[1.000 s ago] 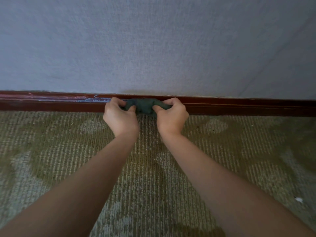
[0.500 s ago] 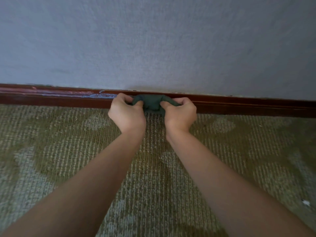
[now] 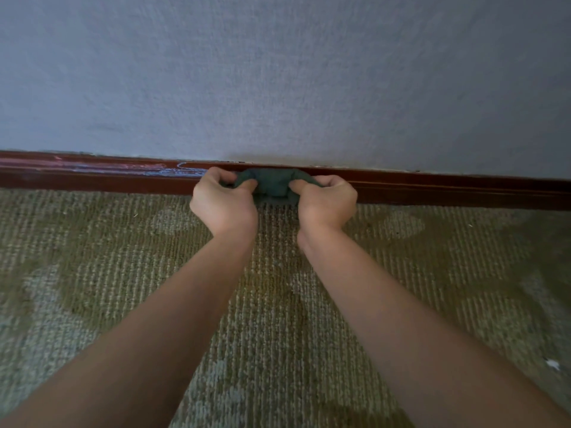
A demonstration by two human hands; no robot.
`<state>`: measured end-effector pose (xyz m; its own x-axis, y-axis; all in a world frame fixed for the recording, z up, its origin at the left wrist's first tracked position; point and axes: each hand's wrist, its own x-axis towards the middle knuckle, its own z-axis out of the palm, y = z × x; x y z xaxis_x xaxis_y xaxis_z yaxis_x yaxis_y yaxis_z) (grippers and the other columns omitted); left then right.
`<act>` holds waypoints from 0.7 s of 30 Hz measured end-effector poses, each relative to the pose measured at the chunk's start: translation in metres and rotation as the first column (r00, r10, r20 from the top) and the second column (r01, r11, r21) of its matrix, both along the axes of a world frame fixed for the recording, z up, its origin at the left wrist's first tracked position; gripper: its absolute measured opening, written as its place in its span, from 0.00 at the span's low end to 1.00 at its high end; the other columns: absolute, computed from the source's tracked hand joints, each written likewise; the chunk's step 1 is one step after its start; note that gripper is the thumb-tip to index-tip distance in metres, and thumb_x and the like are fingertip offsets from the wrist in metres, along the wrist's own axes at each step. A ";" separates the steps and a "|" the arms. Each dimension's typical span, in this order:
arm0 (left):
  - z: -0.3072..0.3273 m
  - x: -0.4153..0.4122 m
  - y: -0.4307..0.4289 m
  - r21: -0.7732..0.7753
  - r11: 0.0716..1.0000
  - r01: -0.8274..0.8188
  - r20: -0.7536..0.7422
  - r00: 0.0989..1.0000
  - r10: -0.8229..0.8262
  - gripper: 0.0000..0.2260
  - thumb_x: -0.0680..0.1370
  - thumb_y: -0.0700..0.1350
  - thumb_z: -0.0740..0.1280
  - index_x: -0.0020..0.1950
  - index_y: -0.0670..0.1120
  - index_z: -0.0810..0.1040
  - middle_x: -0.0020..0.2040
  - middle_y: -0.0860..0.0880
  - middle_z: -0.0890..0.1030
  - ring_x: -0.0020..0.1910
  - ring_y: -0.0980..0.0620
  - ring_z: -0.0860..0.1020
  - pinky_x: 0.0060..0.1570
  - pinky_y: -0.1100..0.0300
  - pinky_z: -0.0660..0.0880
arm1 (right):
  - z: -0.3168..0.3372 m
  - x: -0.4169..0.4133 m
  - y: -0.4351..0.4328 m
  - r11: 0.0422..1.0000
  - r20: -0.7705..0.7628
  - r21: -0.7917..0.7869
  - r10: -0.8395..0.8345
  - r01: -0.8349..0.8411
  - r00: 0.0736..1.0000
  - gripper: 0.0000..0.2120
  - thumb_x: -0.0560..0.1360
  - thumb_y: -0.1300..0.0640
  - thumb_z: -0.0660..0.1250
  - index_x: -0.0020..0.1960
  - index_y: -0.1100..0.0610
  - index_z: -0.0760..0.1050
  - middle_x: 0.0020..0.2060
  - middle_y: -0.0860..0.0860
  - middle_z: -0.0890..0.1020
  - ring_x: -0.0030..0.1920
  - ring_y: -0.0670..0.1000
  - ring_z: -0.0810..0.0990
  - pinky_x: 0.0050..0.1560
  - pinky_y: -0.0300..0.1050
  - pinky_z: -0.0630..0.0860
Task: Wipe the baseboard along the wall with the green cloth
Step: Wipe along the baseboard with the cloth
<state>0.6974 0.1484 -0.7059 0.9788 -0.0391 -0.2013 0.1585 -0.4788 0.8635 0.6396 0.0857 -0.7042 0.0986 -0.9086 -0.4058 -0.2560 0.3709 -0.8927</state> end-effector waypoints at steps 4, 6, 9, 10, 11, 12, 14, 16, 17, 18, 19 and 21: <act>0.001 -0.015 -0.013 0.045 0.995 0.086 0.060 0.994 -0.089 0.09 0.70 0.39 0.73 0.36 0.45 0.73 0.31 0.54 0.72 0.30 0.56 0.71 0.35 0.60 0.72 | 0.002 -0.019 -0.015 1.000 -0.021 -0.008 -0.007 0.007 1.000 0.12 0.65 0.67 0.74 0.31 0.56 0.74 0.33 0.52 0.81 0.34 0.49 0.79 0.32 0.39 0.76; 0.000 -0.024 -0.021 0.041 0.991 0.131 0.071 0.988 -0.134 0.09 0.70 0.38 0.73 0.36 0.45 0.73 0.33 0.52 0.75 0.33 0.53 0.73 0.35 0.61 0.69 | 0.003 -0.029 -0.023 0.999 -0.040 -0.046 -0.009 0.008 0.999 0.11 0.65 0.66 0.75 0.32 0.56 0.74 0.34 0.52 0.81 0.35 0.48 0.79 0.33 0.38 0.76; -0.001 -0.022 -0.020 0.048 0.986 0.160 0.077 0.984 -0.163 0.09 0.70 0.39 0.73 0.37 0.44 0.73 0.37 0.49 0.77 0.36 0.51 0.74 0.35 0.64 0.67 | 0.002 -0.027 -0.024 0.996 -0.059 -0.083 -0.044 0.039 0.997 0.14 0.66 0.67 0.74 0.30 0.55 0.72 0.30 0.50 0.79 0.31 0.45 0.76 0.26 0.31 0.72; -0.002 -0.018 -0.016 0.054 0.985 0.162 0.077 0.983 -0.165 0.09 0.70 0.39 0.73 0.38 0.44 0.73 0.36 0.50 0.76 0.35 0.52 0.73 0.35 0.63 0.67 | 0.002 -0.022 -0.021 0.996 -0.061 -0.083 -0.044 0.039 0.997 0.14 0.66 0.68 0.73 0.29 0.55 0.72 0.30 0.49 0.78 0.30 0.44 0.75 0.23 0.30 0.70; -0.002 -0.013 -0.012 0.064 0.985 0.158 0.077 0.984 -0.162 0.09 0.71 0.39 0.73 0.38 0.44 0.73 0.34 0.51 0.75 0.34 0.53 0.73 0.35 0.62 0.68 | 0.001 -0.017 -0.017 0.997 -0.059 -0.075 -0.029 0.025 0.998 0.15 0.66 0.68 0.73 0.29 0.55 0.71 0.30 0.49 0.77 0.30 0.44 0.75 0.23 0.30 0.70; -0.002 -0.009 -0.008 0.080 0.986 0.149 0.074 0.985 -0.155 0.09 0.71 0.39 0.73 0.38 0.44 0.73 0.33 0.52 0.74 0.32 0.54 0.72 0.35 0.62 0.68 | 0.000 -0.012 -0.013 0.998 -0.057 -0.063 -0.010 0.007 0.998 0.15 0.67 0.68 0.73 0.29 0.55 0.71 0.30 0.49 0.77 0.31 0.44 0.75 0.24 0.31 0.69; 0.000 -0.003 -0.005 0.110 0.984 0.140 0.064 0.987 -0.147 0.09 0.71 0.39 0.73 0.38 0.44 0.73 0.33 0.53 0.73 0.31 0.58 0.70 0.34 0.61 0.68 | 0.000 -0.007 -0.009 0.999 -0.048 -0.053 0.009 -0.011 0.999 0.15 0.67 0.68 0.72 0.30 0.55 0.70 0.31 0.49 0.77 0.32 0.45 0.76 0.26 0.33 0.68; 0.003 -0.005 -0.004 0.115 0.983 0.144 0.057 0.987 -0.152 0.08 0.72 0.39 0.72 0.40 0.44 0.72 0.38 0.49 0.77 0.35 0.54 0.72 0.37 0.59 0.71 | 0.001 -0.010 -0.008 0.997 -0.044 -0.068 0.045 -0.048 0.998 0.15 0.68 0.67 0.73 0.31 0.54 0.70 0.33 0.49 0.77 0.33 0.45 0.75 0.29 0.34 0.70; 0.004 -0.008 -0.003 0.104 0.981 0.164 0.062 0.983 -0.171 0.08 0.73 0.38 0.71 0.42 0.44 0.71 0.43 0.46 0.77 0.39 0.51 0.73 0.41 0.57 0.72 | 0.002 -0.015 -0.007 0.994 -0.041 -0.074 0.074 -0.077 0.996 0.14 0.68 0.66 0.73 0.32 0.54 0.70 0.34 0.49 0.77 0.34 0.45 0.75 0.30 0.34 0.70; 0.004 -0.011 -0.001 0.095 0.976 0.196 0.068 0.977 -0.202 0.08 0.74 0.38 0.70 0.44 0.43 0.71 0.47 0.45 0.77 0.43 0.50 0.73 0.45 0.56 0.72 | 0.001 -0.020 -0.005 0.992 -0.032 -0.064 0.106 -0.108 0.994 0.13 0.68 0.65 0.73 0.34 0.54 0.71 0.35 0.49 0.77 0.35 0.45 0.75 0.31 0.35 0.71; 0.004 -0.015 0.003 0.085 0.969 0.231 0.062 0.970 -0.237 0.08 0.74 0.39 0.69 0.47 0.43 0.71 0.49 0.44 0.76 0.46 0.49 0.73 0.47 0.56 0.72 | 0.001 -0.027 -0.002 0.990 -0.016 -0.035 0.137 -0.138 0.990 0.11 0.69 0.64 0.72 0.36 0.54 0.72 0.37 0.50 0.78 0.36 0.46 0.76 0.34 0.36 0.73; 0.003 -0.019 0.014 0.059 0.958 0.282 -0.009 0.959 -0.282 0.12 0.75 0.40 0.69 0.54 0.42 0.70 0.51 0.44 0.75 0.48 0.48 0.74 0.48 0.54 0.74 | 0.001 -0.039 0.006 0.980 0.038 0.063 0.185 -0.187 0.982 0.08 0.71 0.64 0.70 0.40 0.54 0.73 0.40 0.51 0.79 0.42 0.50 0.78 0.42 0.42 0.77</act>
